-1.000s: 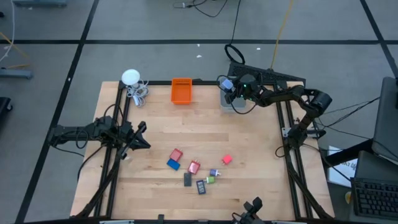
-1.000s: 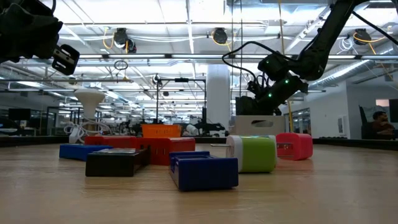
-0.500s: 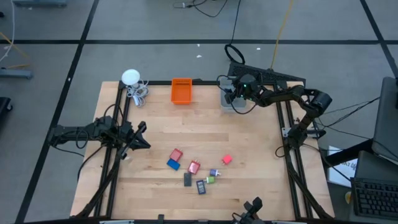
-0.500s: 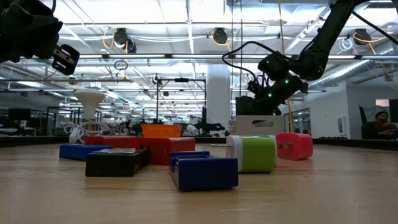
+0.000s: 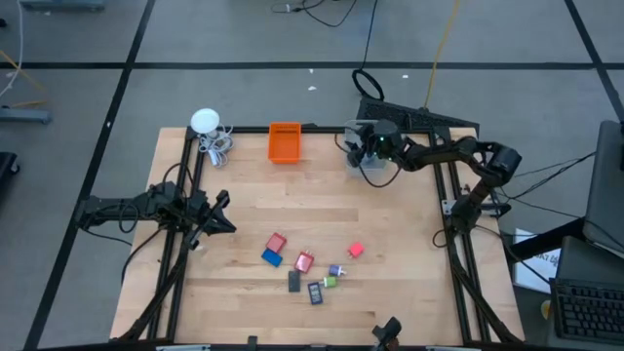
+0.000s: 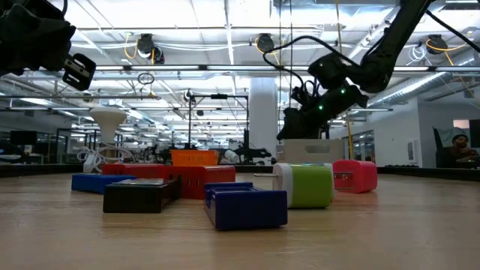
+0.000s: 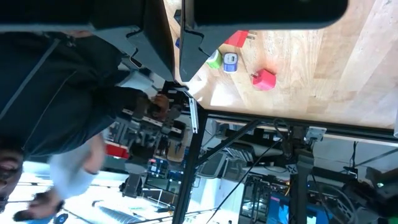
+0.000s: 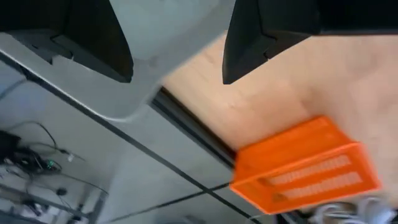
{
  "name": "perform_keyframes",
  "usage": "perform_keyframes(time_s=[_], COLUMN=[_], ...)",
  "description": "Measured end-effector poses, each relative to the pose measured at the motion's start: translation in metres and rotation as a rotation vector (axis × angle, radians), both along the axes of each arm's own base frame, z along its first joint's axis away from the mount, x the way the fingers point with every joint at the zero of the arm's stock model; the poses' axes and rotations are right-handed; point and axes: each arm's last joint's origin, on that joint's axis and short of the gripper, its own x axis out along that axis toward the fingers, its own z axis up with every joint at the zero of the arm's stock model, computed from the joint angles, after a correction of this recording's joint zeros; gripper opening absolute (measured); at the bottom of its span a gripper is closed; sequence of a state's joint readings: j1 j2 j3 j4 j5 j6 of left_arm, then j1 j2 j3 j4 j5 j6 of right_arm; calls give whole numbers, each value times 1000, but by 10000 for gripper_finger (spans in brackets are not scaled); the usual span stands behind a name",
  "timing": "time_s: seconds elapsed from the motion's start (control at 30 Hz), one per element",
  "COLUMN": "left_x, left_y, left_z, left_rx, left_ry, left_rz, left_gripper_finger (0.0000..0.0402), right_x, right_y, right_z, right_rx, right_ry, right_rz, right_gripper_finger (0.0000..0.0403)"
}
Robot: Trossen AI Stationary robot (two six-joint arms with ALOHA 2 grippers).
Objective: Pick & Place Office items
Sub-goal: Put the pink charger adapter into the gray bin
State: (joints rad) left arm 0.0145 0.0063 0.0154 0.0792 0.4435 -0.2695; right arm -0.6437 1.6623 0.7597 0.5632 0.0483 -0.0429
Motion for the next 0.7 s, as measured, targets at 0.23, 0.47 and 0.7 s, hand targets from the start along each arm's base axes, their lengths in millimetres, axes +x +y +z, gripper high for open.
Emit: perform_keyframes(time_s=[0.23, 0.47, 0.7], left_x=[0, 0, 0], left_y=[0, 0, 0], left_z=[0, 0, 0], left_rx=[0, 0, 0], left_ry=[0, 0, 0], left_rz=[0, 0, 0], left_gripper_finger=[24, 24, 24], right_x=[17, 38, 54], right_y=[31, 81, 146], right_z=[13, 24, 29], right_rx=[-15, -31, 22], right_ry=[-34, -65, -106], right_rz=[108, 280, 471], right_gripper_finger=[237, 238, 238])
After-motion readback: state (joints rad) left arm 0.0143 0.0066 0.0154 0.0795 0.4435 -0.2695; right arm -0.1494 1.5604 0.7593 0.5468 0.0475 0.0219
